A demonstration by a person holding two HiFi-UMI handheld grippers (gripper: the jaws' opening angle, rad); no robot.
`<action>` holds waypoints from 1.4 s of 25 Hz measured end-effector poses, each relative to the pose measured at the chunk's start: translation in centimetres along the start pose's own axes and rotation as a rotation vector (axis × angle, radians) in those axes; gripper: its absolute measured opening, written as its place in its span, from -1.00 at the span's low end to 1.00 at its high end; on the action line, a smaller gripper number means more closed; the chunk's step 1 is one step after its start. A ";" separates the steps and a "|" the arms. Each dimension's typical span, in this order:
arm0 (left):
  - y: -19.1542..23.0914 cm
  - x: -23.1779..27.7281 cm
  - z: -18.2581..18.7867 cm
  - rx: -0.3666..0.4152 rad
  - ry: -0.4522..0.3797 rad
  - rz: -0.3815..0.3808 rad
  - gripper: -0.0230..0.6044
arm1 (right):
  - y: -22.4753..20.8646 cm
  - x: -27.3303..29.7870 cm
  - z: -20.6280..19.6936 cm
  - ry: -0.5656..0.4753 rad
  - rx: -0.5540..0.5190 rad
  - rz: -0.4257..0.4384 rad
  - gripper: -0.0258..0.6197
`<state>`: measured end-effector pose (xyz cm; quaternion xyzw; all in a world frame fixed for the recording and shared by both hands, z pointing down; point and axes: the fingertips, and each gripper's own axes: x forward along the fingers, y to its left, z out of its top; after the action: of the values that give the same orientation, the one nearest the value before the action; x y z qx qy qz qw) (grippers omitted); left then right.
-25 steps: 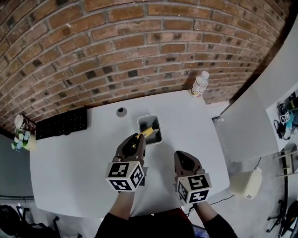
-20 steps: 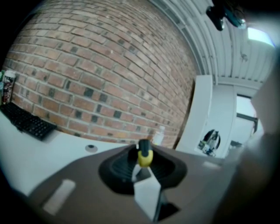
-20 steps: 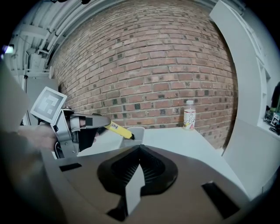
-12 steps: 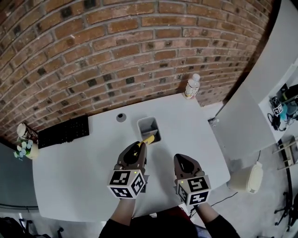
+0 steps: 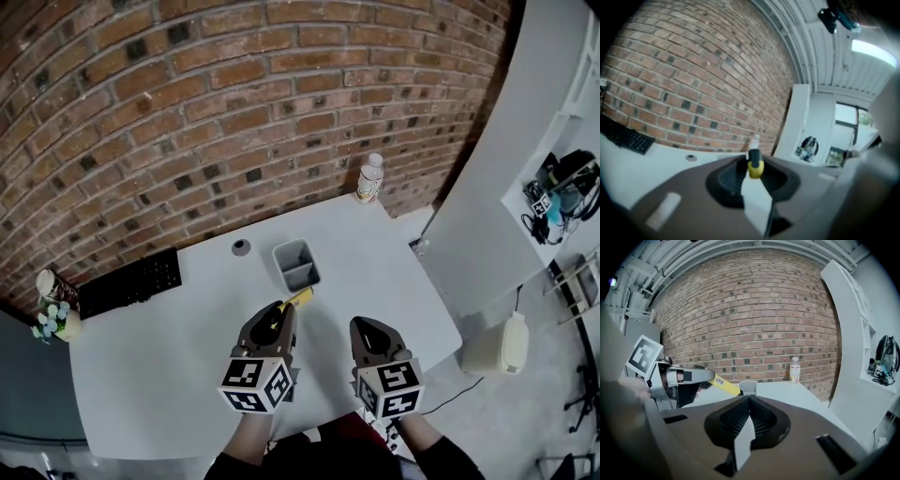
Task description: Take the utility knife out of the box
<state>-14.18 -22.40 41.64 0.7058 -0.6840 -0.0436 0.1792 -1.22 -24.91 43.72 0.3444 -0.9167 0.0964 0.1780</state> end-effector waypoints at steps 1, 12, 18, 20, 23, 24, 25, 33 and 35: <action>-0.2 -0.3 -0.1 0.002 0.003 -0.008 -0.69 | 0.1 -0.4 0.0 -0.003 0.001 -0.007 -0.90; -2.6 -4.0 -0.6 0.070 0.018 -0.098 -0.69 | 1.4 -4.5 -0.2 -0.052 0.014 -0.093 -0.90; -3.6 -6.1 -0.6 0.099 0.012 -0.130 -0.69 | 2.4 -6.7 -0.5 -0.072 0.019 -0.129 -0.90; -3.9 -6.7 -0.7 0.112 0.011 -0.140 -0.69 | 2.6 -7.5 -0.7 -0.078 0.021 -0.143 -0.90; -4.4 -7.7 -0.9 0.127 0.011 -0.155 -0.69 | 2.9 -8.7 -1.1 -0.085 0.025 -0.164 -0.90; -4.6 -8.0 -1.0 0.129 0.011 -0.160 -0.69 | 3.0 -9.1 -1.2 -0.086 0.026 -0.170 -0.90; -4.7 -8.3 -1.1 0.130 0.012 -0.164 -0.69 | 3.1 -9.5 -1.4 -0.087 0.026 -0.176 -0.90; -5.5 -10.2 -2.1 0.139 0.021 -0.197 -0.69 | 3.3 -12.7 -2.8 -0.096 0.049 -0.240 -0.90; -5.7 -10.7 -2.3 0.144 0.024 -0.206 -0.69 | 3.4 -13.4 -3.2 -0.095 0.056 -0.254 -0.90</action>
<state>-8.67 -11.49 40.01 0.7838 -0.6070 -0.0041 0.1310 6.71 -13.40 41.18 0.4667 -0.8702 0.0823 0.1353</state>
